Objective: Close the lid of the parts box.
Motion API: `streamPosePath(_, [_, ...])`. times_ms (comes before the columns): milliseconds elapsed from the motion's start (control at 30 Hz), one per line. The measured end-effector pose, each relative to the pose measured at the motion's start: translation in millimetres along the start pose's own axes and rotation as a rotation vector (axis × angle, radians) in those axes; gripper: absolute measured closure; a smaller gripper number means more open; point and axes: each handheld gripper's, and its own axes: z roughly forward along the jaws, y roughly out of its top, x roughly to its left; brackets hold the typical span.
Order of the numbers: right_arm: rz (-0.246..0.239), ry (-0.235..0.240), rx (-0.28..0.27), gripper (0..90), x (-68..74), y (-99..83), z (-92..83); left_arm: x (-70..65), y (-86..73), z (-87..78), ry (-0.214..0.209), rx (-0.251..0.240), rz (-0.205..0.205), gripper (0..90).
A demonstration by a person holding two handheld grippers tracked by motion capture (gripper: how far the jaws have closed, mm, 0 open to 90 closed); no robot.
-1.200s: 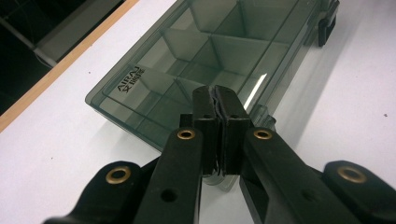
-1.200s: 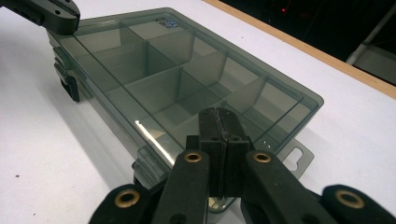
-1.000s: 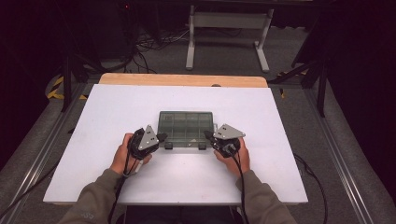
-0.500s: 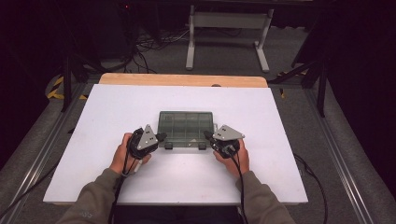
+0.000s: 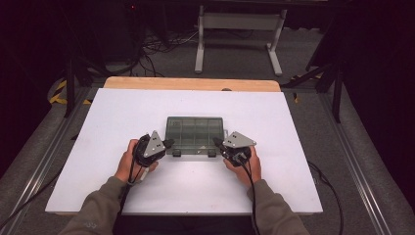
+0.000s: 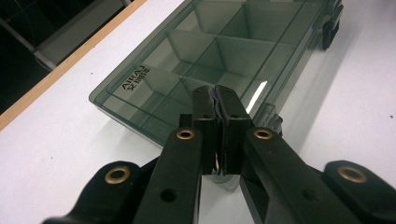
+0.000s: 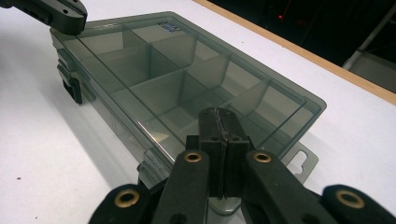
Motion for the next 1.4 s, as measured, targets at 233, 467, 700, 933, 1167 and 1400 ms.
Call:
streamPosePath(233, [-0.022,-0.008,0.001,90.0,1.6,0.2,-0.1,-0.8,0.8,0.9,0.008,0.003,0.010,87.9])
streamPosePath(467, [-0.024,-0.008,-0.014,90.0,2.9,-2.1,-1.0,0.1,1.9,3.5,0.011,0.008,0.019,88.6])
streamPosePath(700, [-0.021,-0.012,-0.012,88.9,2.5,-1.9,-2.9,0.1,3.2,2.5,0.017,0.010,0.031,85.0])
streamPosePath(933, [-0.017,-0.005,-0.024,85.4,0.9,2.1,-7.3,2.9,5.3,-4.0,0.015,-0.028,0.018,81.8])
streamPosePath(1167, [-0.022,-0.001,-0.033,82.9,2.9,6.1,-11.1,3.4,7.6,-11.9,0.021,-0.047,0.018,78.6])
streamPosePath(1400, [-0.022,-0.009,-0.052,79.1,3.8,10.6,-15.7,2.1,8.4,-13.8,0.011,-0.056,0.024,74.7])
